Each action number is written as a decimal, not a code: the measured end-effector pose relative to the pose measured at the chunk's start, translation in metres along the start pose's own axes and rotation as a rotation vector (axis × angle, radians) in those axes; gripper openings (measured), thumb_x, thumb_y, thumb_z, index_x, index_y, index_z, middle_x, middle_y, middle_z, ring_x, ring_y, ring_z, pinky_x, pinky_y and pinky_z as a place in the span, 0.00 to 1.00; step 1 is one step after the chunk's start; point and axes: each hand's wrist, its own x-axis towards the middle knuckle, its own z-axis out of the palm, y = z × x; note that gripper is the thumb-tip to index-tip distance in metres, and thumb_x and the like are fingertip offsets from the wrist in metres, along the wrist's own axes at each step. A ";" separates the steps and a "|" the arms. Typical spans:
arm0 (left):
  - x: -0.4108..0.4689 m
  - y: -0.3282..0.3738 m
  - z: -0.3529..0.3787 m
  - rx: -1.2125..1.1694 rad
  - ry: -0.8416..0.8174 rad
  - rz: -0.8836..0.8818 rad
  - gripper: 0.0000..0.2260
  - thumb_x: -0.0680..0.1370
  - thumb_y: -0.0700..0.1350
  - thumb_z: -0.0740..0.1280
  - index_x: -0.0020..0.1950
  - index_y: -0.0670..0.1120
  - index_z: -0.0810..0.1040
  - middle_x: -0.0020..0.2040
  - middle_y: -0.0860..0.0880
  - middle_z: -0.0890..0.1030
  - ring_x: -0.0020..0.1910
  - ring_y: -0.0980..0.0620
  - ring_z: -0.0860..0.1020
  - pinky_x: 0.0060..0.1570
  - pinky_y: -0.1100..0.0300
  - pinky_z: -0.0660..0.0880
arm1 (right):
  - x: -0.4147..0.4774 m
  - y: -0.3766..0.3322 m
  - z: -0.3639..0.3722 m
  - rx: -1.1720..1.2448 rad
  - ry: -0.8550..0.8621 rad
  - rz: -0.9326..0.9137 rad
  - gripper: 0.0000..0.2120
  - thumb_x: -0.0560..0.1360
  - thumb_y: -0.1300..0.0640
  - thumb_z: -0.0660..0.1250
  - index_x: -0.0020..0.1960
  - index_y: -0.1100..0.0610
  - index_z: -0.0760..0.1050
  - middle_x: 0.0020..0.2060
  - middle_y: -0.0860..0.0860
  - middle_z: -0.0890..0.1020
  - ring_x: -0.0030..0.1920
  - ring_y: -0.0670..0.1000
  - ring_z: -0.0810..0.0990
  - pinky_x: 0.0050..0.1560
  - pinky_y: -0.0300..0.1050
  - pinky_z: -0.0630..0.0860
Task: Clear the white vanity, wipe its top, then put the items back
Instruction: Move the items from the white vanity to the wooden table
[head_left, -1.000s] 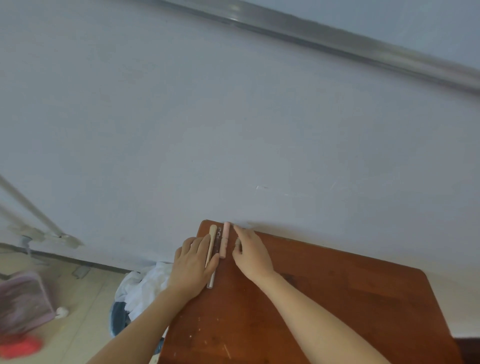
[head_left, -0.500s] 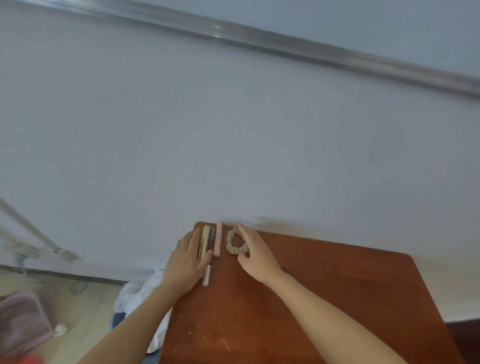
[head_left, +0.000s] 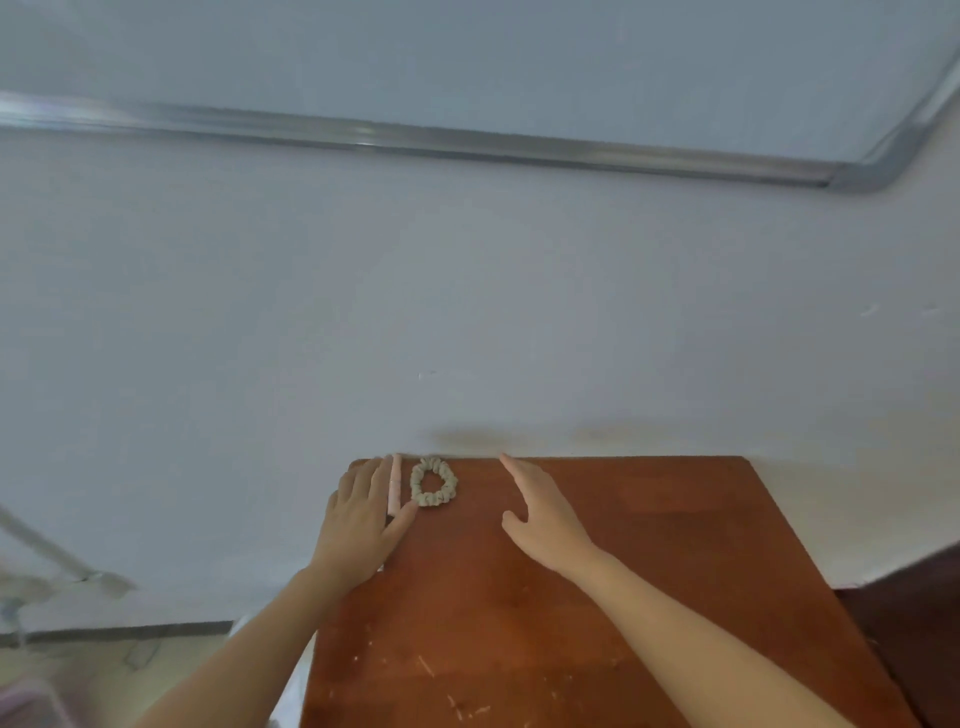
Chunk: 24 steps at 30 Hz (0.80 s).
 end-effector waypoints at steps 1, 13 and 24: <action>0.002 0.007 0.001 0.020 0.004 0.039 0.38 0.71 0.67 0.45 0.69 0.42 0.67 0.66 0.44 0.71 0.66 0.42 0.67 0.64 0.49 0.65 | -0.005 0.005 -0.004 -0.029 0.018 0.004 0.28 0.77 0.60 0.59 0.74 0.49 0.54 0.73 0.47 0.59 0.73 0.47 0.55 0.72 0.44 0.55; -0.002 0.100 0.020 0.082 -0.130 0.440 0.32 0.71 0.60 0.47 0.67 0.43 0.70 0.68 0.43 0.70 0.69 0.41 0.64 0.65 0.42 0.62 | -0.104 0.056 -0.035 -0.289 0.239 0.299 0.18 0.78 0.47 0.57 0.66 0.49 0.69 0.71 0.48 0.63 0.74 0.48 0.51 0.72 0.49 0.50; -0.023 0.131 -0.010 -0.008 -0.235 0.966 0.37 0.69 0.62 0.38 0.71 0.46 0.65 0.72 0.47 0.64 0.73 0.46 0.56 0.70 0.49 0.55 | -0.237 -0.026 0.003 -0.405 0.514 0.766 0.25 0.75 0.39 0.53 0.67 0.49 0.69 0.71 0.49 0.64 0.74 0.49 0.52 0.71 0.48 0.52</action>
